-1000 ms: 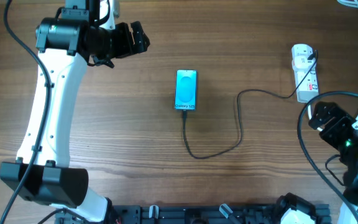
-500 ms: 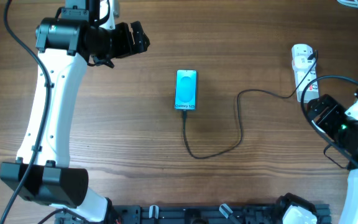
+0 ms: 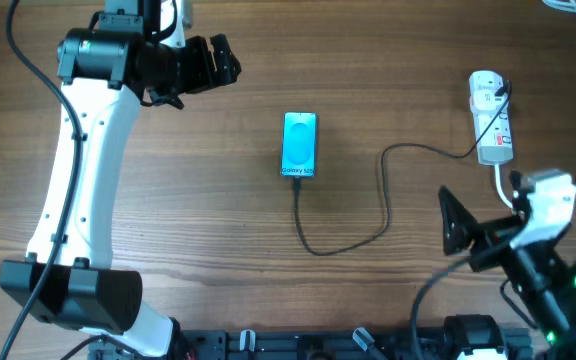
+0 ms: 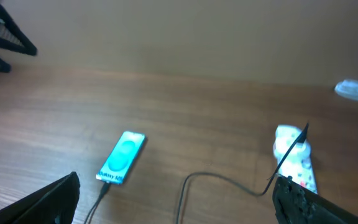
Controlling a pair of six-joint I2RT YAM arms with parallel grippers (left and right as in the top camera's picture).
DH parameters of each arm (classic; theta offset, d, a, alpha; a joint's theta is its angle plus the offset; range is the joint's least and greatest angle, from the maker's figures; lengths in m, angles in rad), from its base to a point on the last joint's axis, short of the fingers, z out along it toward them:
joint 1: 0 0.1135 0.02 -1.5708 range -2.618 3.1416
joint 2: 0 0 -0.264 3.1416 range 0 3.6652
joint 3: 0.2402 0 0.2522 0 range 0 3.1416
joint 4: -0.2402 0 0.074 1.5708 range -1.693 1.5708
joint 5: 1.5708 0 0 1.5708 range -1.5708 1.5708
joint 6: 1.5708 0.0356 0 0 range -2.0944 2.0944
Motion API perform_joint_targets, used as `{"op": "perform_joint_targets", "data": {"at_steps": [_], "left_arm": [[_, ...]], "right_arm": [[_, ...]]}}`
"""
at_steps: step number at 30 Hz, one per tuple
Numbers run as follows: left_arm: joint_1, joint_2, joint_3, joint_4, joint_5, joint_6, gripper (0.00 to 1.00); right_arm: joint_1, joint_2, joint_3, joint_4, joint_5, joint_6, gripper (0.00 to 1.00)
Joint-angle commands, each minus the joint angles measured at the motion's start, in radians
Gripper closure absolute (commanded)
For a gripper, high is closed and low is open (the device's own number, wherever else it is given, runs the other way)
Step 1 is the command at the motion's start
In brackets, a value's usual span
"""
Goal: Plug charger to phone and switch on socket
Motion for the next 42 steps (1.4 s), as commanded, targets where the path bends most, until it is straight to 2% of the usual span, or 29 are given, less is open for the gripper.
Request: {"op": "perform_joint_targets", "data": {"at_steps": [1,7,11,19,29,37,42], "left_arm": [[0.005,0.006,-0.003,0.000,-0.003,-0.001,0.00],[0.005,0.006,-0.003,0.000,-0.003,-0.001,0.00],[0.005,0.006,-0.003,0.000,-0.003,-0.001,0.00],[0.005,0.006,-0.003,0.000,-0.003,-0.001,0.00],[0.005,0.006,-0.003,0.000,-0.003,-0.001,0.00],[0.005,0.006,-0.003,0.000,-0.003,-0.001,0.00],[0.005,0.006,-0.003,0.000,-0.003,-0.001,0.00]], "right_arm": [[0.005,-0.068,0.002,0.006,-0.013,-0.031,0.00],[0.010,-0.183,-0.114,0.102,-0.052,-0.031,0.00],[0.014,-0.330,-0.360,0.309,-0.095,-0.029,0.00],[0.057,-0.474,-0.683,0.637,-0.118,-0.027,0.00],[0.059,-0.490,-0.754,0.773,-0.109,-0.071,0.00],[0.060,-0.490,-0.888,1.027,-0.110,-0.056,0.00],[0.060,-0.490,-0.923,1.060,-0.109,-0.056,0.00]]}}
